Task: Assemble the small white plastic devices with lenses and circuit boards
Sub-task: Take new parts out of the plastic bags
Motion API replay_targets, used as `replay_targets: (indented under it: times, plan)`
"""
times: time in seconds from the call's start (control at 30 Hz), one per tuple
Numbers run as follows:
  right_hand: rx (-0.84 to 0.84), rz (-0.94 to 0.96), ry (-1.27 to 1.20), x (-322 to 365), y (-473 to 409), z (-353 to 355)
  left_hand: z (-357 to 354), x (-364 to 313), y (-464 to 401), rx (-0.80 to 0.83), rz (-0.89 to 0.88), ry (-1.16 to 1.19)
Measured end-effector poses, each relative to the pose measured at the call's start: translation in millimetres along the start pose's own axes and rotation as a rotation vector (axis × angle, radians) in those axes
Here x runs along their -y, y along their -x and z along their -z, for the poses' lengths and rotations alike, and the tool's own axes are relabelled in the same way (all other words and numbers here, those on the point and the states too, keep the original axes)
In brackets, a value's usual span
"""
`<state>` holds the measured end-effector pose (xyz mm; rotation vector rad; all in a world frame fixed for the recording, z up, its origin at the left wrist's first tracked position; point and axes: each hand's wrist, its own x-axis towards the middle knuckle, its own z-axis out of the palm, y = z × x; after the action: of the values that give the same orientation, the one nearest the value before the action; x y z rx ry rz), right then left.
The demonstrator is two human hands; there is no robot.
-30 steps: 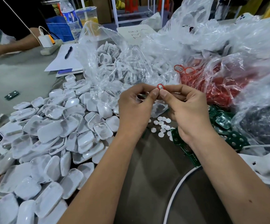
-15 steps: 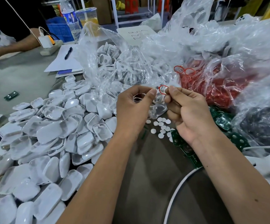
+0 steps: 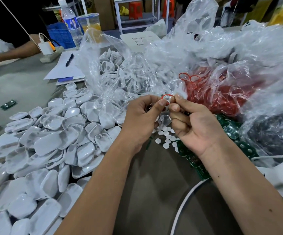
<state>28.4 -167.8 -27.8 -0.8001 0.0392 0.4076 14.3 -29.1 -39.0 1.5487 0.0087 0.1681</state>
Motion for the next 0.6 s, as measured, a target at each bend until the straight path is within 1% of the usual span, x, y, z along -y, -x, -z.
replay_targets:
  times: [0.1, 0.27, 0.33, 0.37, 0.4, 0.47, 0.5, 0.53, 0.6]
  plan:
    - [-0.019, 0.042, 0.048, -2, 0, 1, 0, -2, 1, 0.020, 0.017, -0.001]
    - [0.039, 0.232, 0.229, -3, 2, -1, 3, -4, 0, 0.050, 0.082, 0.210]
    - [-0.019, 0.289, 0.237, -2, 3, -1, 4, -7, 0, 0.069, 0.110, 0.351]
    - [-0.089, 0.366, 0.233, 1, 2, 2, 5, -8, -1, 0.072, 0.134, 0.412]
    - [-0.182, 0.484, 0.256, 5, 2, 5, 7, -9, -1, 0.072, 0.165, 0.455]
    - [-0.338, 0.753, 0.453, 13, 2, 13, 11, -11, -2, 0.090, 0.240, 0.517]
    - [-0.354, 0.837, 0.595, 13, 2, 15, 14, -12, -2, 0.121, 0.285, 0.557]
    - [-0.321, 0.868, 0.738, 11, 2, 17, 17, -13, -2, 0.163, 0.331, 0.604]
    - [-0.171, 0.857, 0.984, 1, 2, 14, 21, -13, -2, 0.232, 0.417, 0.668]
